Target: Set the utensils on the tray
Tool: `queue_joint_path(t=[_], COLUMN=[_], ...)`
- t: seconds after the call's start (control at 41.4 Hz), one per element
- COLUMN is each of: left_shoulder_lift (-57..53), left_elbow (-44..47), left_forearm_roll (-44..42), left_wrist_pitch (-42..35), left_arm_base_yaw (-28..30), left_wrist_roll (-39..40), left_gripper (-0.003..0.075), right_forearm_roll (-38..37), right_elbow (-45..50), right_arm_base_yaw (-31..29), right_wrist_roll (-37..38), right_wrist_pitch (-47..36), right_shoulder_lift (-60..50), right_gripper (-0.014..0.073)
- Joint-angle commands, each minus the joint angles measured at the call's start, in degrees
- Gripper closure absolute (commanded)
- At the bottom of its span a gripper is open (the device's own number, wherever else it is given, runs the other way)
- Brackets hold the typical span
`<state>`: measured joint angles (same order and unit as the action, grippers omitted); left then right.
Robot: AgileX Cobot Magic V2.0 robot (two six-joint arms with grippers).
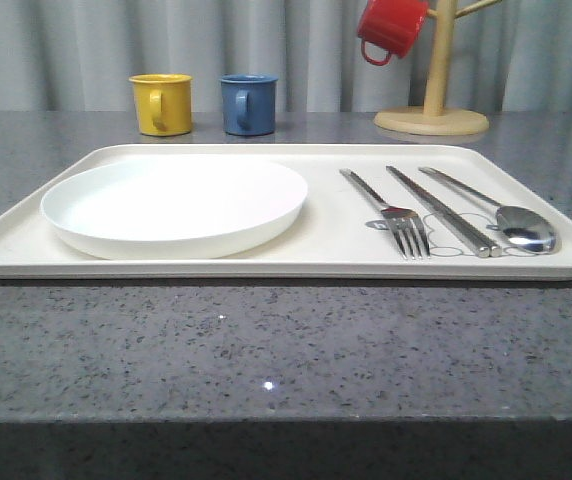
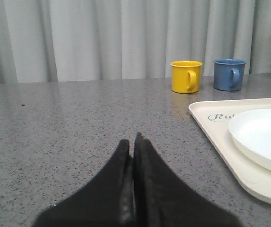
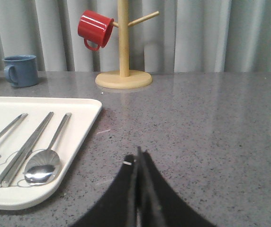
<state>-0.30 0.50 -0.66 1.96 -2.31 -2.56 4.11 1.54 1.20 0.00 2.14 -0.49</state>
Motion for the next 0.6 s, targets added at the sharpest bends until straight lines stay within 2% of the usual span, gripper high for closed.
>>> queue_joint_path(t=[0.0, 0.411, 0.508, 0.58], left_shoulder_lift=[-1.4, -1.4, -1.4, -1.4], left_elbow=[-0.1, -0.1, -0.1, -0.1], left_forearm_roll=[0.3, 0.3, 0.3, 0.3], left_wrist_pitch=[-4.4, -4.4, -4.4, -4.4], left_arm_base_yaw=[-0.3, -0.3, -0.3, -0.3], left_wrist_roll=[0.0, 0.0, 0.0, 0.0], left_gripper=[0.0739, 0.0739, 0.0739, 0.0739], right_forearm_roll=[-0.1, -1.9, -6.9, -7.6], right_elbow=[-0.1, 0.0, 0.0, 0.0], right_arm_base_yaw=[-0.3, -0.3, -0.3, -0.5], right_wrist_roll=[0.0, 0.0, 4.8, 7.4], right_wrist_pitch=[-4.2, -5.2, -5.8, -5.8], right_shoulder_lift=[-1.1, -1.1, -1.1, -1.1], right_gripper=[0.0664, 0.0664, 0.0664, 0.0664])
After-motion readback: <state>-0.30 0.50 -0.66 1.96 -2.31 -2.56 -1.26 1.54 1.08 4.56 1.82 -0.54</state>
